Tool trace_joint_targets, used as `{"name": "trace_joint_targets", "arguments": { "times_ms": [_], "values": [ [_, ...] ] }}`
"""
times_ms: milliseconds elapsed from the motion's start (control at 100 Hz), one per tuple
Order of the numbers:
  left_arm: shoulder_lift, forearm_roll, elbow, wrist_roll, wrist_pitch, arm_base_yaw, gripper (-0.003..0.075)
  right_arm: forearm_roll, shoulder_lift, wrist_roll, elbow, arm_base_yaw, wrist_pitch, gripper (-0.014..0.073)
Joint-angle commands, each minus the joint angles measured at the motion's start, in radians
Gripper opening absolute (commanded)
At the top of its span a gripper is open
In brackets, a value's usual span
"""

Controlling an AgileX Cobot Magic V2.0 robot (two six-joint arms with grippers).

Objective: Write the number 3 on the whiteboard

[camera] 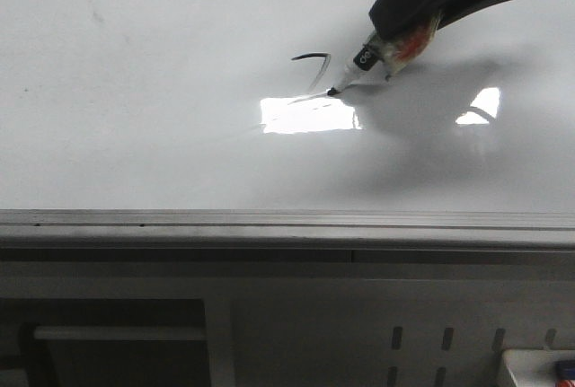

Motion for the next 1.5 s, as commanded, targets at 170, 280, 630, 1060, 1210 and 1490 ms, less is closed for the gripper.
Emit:
{"name": "trace_joint_targets", "arguments": {
  "times_ms": [170,280,630,1060,1210,1490],
  "values": [
    [0.012,-0.031,-0.023,-0.011,-0.078,0.0,-0.002,0.006,0.035,-0.007,0.059,0.083,-0.154,-0.0053],
    [0.012,-0.031,-0.023,-0.011,-0.078,0.0,-0.002,0.027,0.075,-0.007,0.059,0.109,-0.18,-0.0053],
    [0.012,-0.031,-0.023,-0.011,-0.076,0.0,-0.002,0.088,0.004,-0.007,0.036,0.107,-0.14,-0.0053],
    [0.04,-0.134,-0.028,0.0,-0.127,0.0,0.0134,0.04,-0.371,-0.026,-0.142,0.109,0.061,-0.0053],
    [0.169,-0.247,-0.076,0.194,0.051,0.0,0.0269,0.049,-0.36,-0.143,-0.142,0.111,0.169,-0.0053],
    [0.383,-0.415,-0.218,0.433,0.178,-0.065,0.0386,0.091,-0.295,-0.464,-0.142,0.307,0.182,-0.0053]
  ]
}}
